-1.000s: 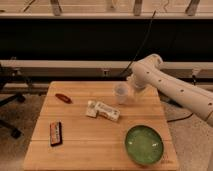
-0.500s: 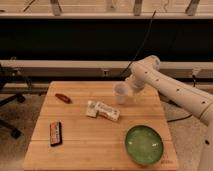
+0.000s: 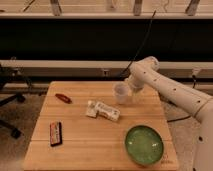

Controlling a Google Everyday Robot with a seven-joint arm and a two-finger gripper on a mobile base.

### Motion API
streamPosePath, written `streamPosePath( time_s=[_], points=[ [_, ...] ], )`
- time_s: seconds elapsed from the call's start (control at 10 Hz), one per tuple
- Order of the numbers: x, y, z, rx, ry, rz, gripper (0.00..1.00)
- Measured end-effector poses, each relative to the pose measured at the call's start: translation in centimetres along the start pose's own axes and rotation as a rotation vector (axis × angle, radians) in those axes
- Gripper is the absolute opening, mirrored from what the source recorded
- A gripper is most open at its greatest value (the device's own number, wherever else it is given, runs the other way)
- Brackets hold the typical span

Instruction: Place the ceramic cup in the ceramic bowl

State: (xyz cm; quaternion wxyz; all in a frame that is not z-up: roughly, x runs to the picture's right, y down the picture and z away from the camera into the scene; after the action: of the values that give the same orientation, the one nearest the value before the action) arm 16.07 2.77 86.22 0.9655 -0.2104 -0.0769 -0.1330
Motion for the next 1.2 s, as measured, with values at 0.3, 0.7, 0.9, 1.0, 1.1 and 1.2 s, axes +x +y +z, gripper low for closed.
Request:
streamPosePath(
  time_s=[0.3,0.7,0.9,1.0,1.1,1.2],
  points=[
    [-1.6,1.1,-1.5,-0.016,-0.010,-0.031,0.80],
    [-2.8,2.2,-1.6,-0.062,-0.051,-0.056,0.80],
    [-3.4,2.8,-0.3,-0.102,-0.085,-0.062,0.80],
    [-3.4,3.0,0.2,-0.115,-0.101,-0.063,0.80],
    [-3.3,3.3,0.8,-0.133,-0.118,-0.060,0.80],
    [-3.3,3.4,1.3,-0.145,-0.130,-0.057,0.80]
  ],
)
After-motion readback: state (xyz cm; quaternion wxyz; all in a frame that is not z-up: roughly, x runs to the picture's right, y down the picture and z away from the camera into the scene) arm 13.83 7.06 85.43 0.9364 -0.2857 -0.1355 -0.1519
